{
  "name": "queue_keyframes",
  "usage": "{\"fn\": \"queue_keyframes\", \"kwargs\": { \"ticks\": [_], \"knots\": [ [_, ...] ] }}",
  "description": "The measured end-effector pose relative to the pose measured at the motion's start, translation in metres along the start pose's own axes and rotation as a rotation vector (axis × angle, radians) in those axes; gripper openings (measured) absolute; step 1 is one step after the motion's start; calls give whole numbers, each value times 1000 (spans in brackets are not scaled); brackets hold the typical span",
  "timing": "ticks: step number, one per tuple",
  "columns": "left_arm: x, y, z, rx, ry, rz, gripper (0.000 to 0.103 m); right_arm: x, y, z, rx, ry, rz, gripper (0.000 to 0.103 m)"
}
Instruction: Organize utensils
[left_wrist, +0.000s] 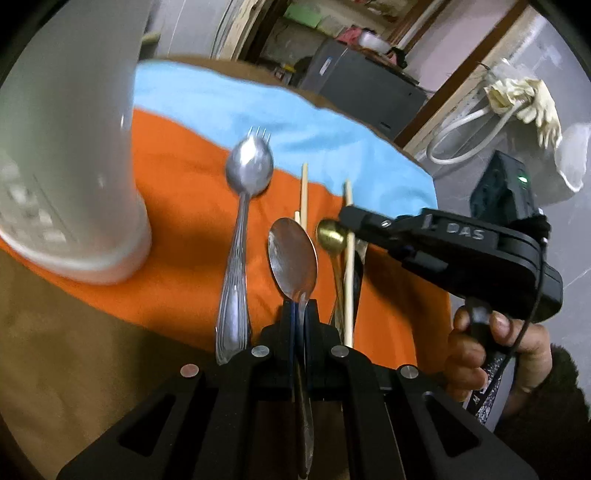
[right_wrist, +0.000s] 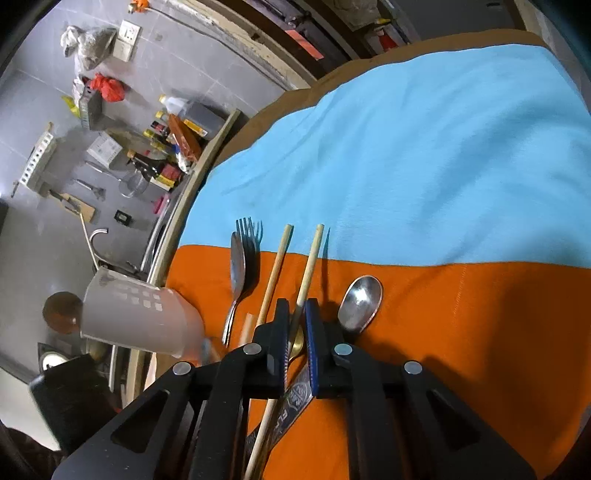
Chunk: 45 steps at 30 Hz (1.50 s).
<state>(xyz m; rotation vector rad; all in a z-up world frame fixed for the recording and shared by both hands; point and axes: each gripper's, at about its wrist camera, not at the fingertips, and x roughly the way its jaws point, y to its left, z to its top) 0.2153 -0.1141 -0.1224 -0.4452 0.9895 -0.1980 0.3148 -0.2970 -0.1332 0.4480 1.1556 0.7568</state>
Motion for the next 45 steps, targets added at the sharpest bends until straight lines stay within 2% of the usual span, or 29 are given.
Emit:
{"fn": "queue_keyframes", "kwargs": {
  "ticks": [6, 13, 17, 20, 26, 28, 45],
  "knots": [
    [-5, 4, 5, -32, 19, -25, 2, -5, -2, -7, 6, 3, 7, 7],
    [-4, 1, 9, -30, 32, -5, 3, -11, 2, -12, -1, -14, 9, 7],
    [-10, -1, 6, -14, 2, 4, 2, -20, 5, -17, -9, -41, 8, 6],
    [-12, 0, 2, -21, 8, -27, 2, -27, 9, -22, -22, -61, 3, 6],
    [-21, 2, -7, -20, 18, -30, 2, -35, 15, -31, -36, -70, -8, 6],
    [-16, 7, -10, -48, 60, -37, 2, -34, 14, -33, -33, -63, -16, 6],
    [-22, 19, 2, -126, 69, -71, 5, -33, 13, -45, -14, -54, -34, 6]
  ]
}}
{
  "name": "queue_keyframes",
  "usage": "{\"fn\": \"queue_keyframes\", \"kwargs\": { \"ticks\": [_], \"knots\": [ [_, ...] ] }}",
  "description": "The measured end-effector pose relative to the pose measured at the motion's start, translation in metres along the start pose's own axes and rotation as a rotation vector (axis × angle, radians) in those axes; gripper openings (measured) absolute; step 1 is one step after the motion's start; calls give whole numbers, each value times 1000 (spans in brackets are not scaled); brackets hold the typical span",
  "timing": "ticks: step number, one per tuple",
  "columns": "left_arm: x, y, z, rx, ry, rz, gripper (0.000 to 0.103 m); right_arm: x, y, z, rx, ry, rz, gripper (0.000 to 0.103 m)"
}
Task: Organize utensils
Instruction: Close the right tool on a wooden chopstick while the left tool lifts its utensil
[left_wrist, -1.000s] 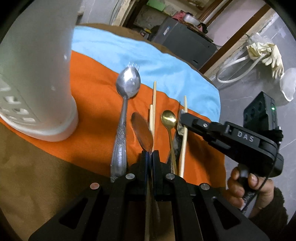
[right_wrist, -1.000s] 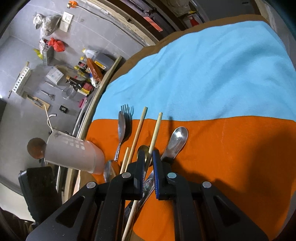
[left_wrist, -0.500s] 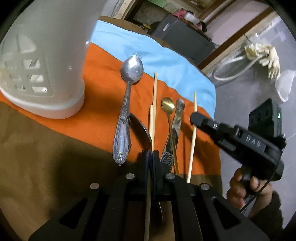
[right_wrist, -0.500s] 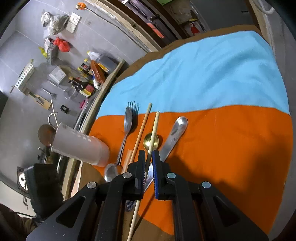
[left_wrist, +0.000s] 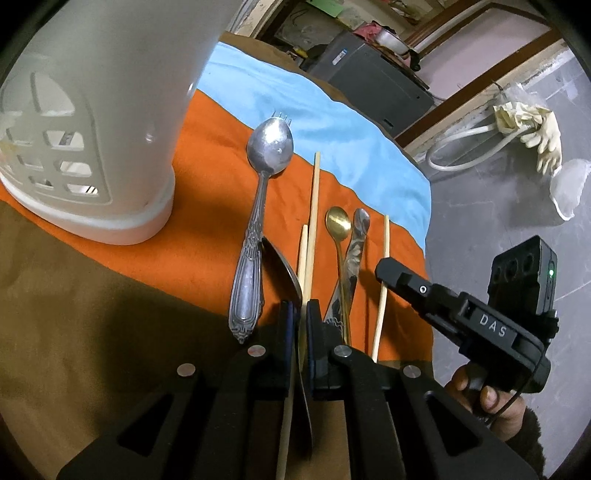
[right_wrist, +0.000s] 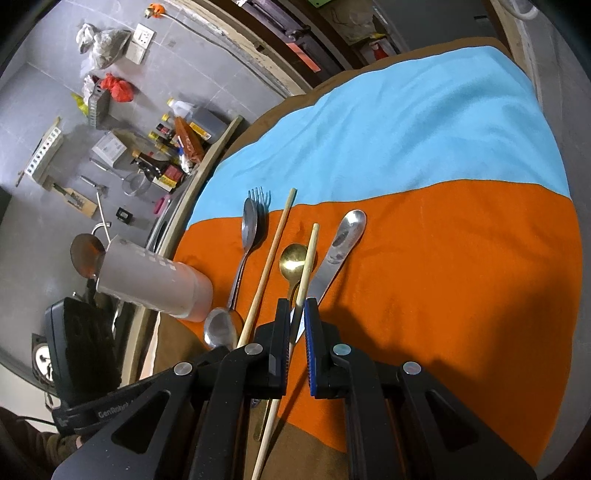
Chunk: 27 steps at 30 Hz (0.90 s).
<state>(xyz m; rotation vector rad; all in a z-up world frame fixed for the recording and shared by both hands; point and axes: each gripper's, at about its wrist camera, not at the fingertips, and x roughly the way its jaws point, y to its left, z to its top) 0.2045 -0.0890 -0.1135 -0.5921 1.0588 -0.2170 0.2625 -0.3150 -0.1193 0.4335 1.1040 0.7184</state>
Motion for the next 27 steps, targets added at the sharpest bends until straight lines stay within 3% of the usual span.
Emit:
{"fn": "queue_keyframes", "kwargs": {
  "ticks": [5, 12, 21, 27],
  "knots": [
    [1, 5, 4, -42, 7, -1, 5, 1, -1, -2, 9, 3, 1, 6],
    [-11, -3, -4, 5, -33, -26, 0, -15, 6, -11, 18, -61, 20, 5],
    [-59, -36, -19, 200, -164, -36, 0, -49, 64, -36, -173, -258, -104, 4],
    [-102, -51, -14, 293, -272, -29, 0, -71, 103, -42, -248, -424, -106, 3]
  ]
}}
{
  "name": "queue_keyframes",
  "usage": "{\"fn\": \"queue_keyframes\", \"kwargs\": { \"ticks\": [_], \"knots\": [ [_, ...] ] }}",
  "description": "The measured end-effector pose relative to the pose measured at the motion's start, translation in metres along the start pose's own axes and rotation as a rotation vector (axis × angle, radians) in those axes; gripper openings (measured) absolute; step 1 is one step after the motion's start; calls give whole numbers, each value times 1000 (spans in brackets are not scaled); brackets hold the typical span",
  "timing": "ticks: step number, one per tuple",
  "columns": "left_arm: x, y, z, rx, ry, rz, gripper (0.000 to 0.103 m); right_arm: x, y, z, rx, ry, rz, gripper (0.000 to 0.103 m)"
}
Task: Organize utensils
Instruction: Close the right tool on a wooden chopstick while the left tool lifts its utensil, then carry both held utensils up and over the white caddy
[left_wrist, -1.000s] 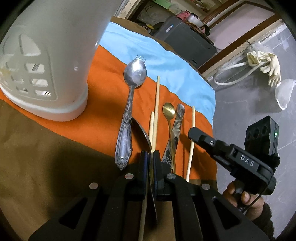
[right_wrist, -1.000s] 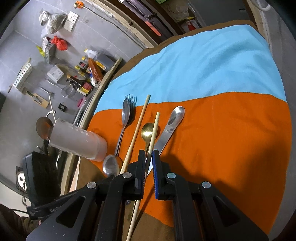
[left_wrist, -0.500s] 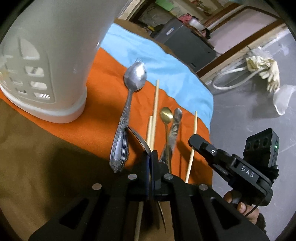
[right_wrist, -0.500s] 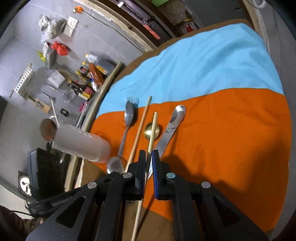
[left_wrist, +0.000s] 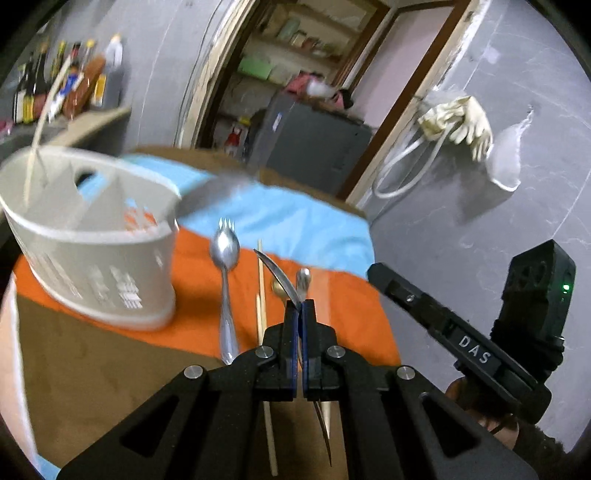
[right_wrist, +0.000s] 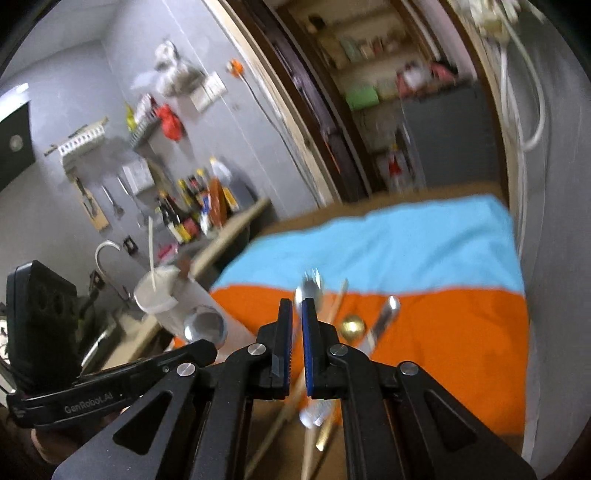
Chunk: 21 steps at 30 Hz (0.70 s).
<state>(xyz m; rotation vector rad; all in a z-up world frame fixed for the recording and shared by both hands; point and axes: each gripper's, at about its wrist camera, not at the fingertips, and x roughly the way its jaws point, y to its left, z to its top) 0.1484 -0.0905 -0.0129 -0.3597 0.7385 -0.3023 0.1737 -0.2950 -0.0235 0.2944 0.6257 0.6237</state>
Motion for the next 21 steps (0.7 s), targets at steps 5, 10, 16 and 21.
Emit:
{"fn": "queue_keyframes", "kwargs": {
  "ticks": [5, 10, 16, 21],
  "knots": [
    [-17, 6, 13, 21, -40, 11, 0, 10, 27, 17, -58, -23, -17, 3],
    [-16, 20, 10, 1, -11, -1, 0, 43, -9, -1, 94, 153, -87, 7],
    [-13, 30, -3, -18, 32, -25, 0, 83, -48, -27, 174, 332, -111, 18],
    [-11, 35, -7, -28, 49, -29, 0, 101, -48, -22, 131, 345, -92, 23]
  ]
}}
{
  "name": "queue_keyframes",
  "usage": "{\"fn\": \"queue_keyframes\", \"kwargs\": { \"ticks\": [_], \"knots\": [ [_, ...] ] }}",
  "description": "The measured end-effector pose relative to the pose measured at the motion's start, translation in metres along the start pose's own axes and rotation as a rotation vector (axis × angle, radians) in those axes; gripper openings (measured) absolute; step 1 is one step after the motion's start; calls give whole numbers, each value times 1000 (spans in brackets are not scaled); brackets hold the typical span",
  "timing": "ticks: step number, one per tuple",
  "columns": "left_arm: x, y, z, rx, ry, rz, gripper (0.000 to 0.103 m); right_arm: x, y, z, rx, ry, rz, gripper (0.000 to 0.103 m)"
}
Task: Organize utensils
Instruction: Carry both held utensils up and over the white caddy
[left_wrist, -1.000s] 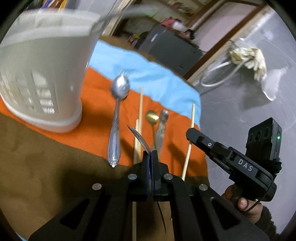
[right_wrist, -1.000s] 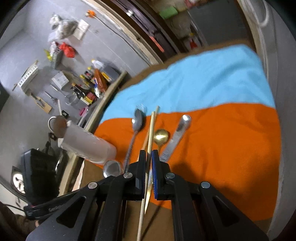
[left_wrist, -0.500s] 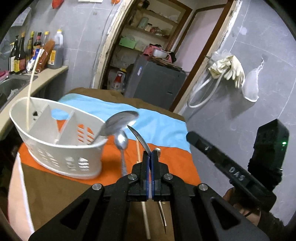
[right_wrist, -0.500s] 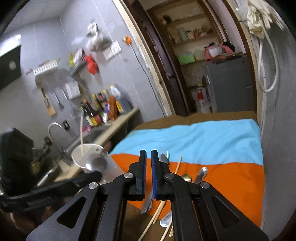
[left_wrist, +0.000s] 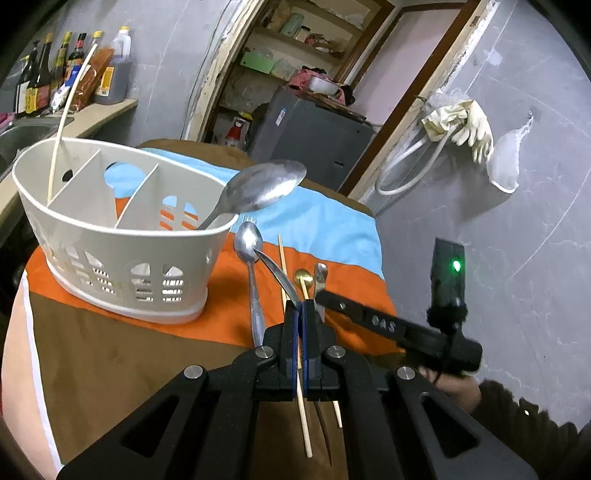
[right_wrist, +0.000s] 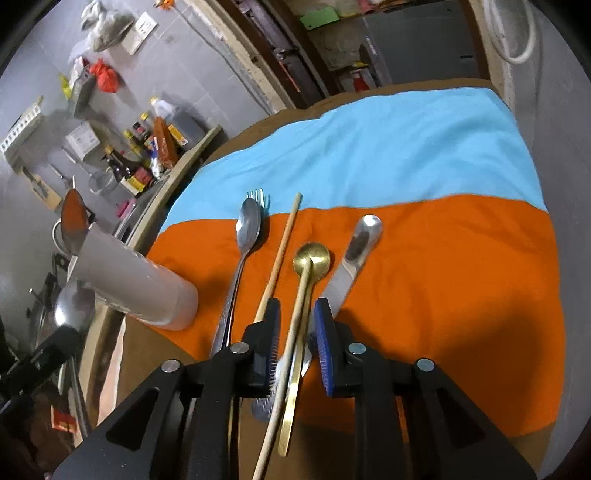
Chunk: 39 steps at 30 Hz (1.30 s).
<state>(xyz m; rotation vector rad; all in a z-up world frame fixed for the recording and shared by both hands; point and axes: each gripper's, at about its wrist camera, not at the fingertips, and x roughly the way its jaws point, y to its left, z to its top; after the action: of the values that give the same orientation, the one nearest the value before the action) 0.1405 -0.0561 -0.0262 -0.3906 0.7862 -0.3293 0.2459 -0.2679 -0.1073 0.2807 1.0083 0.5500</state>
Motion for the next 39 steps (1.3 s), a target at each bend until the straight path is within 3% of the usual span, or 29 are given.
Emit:
{"fn": "queue_keyframes", "kwargs": {
  "ticks": [16, 19, 21, 24, 26, 28, 31, 34, 39],
  "knots": [
    [10, -2, -6, -19, 7, 8, 0, 68, 24, 54, -156, 144, -65, 23],
    [10, -2, -8, -23, 8, 12, 0, 73, 23, 61, -153, 163, -87, 20],
    [11, -2, -8, -27, 7, 15, 0, 75, 21, 64, -128, 175, -108, 10],
    [10, -1, -8, -33, 6, 22, 0, 75, 25, 63, -133, 180, -135, 9],
    [10, -1, -8, -37, 6, 26, 0, 74, 22, 64, -89, 180, -98, 6],
    [6, -1, -6, -37, -1, 27, 0, 63, 12, 63, 12, 131, 5, 5],
    [0, -2, -2, -29, -16, 18, 0, 35, 10, 60, 49, 27, 77, 4],
    [-8, -2, 3, -23, -31, 9, 0, 7, 17, 55, 35, -64, 130, 3],
    [-26, 1, 14, -32, -61, -15, 0, -44, 39, 46, -45, -226, 148, 3]
  ]
}}
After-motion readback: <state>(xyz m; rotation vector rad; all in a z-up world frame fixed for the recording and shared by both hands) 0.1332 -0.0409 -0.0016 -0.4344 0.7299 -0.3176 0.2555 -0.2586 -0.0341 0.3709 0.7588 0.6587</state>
